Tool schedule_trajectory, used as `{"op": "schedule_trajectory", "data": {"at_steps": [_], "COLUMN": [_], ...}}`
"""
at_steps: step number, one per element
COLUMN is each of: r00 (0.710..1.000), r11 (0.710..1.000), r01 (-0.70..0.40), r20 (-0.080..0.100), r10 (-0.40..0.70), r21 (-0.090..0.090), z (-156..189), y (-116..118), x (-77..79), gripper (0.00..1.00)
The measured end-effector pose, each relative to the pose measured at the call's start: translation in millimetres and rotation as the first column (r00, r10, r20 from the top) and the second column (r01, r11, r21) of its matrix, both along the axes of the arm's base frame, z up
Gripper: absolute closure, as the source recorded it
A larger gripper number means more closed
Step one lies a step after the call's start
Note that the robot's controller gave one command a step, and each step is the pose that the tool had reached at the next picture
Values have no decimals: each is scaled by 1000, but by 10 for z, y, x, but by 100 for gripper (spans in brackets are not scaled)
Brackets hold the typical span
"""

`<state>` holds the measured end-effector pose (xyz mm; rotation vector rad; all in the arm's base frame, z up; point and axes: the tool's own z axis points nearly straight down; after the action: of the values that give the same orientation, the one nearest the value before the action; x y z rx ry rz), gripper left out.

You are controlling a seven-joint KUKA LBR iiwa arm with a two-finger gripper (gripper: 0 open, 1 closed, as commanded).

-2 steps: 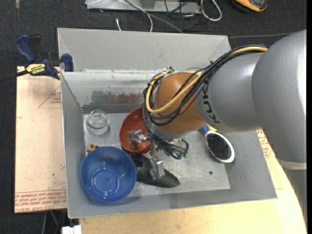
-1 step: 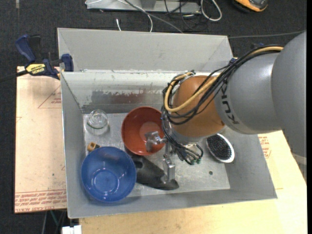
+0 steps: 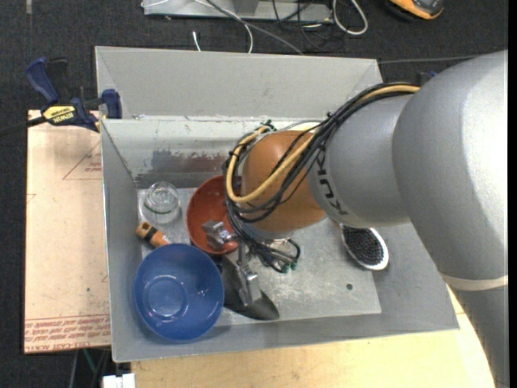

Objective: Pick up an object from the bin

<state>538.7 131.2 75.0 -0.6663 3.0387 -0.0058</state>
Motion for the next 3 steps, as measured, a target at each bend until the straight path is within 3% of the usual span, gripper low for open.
{"op": "schedule_trajectory", "data": {"at_steps": [1,2,3], "r00": [988,998,984], "r11": [988,998,984], "r01": [156,55,179], "r20": [10,6,10], "r10": [-157,-55,-179], "r21": [17,2,11], "z": [7,-17,33], "y": [-358,-291,-532], "x": [-117,-33,74], "gripper": [0,0,100]}}
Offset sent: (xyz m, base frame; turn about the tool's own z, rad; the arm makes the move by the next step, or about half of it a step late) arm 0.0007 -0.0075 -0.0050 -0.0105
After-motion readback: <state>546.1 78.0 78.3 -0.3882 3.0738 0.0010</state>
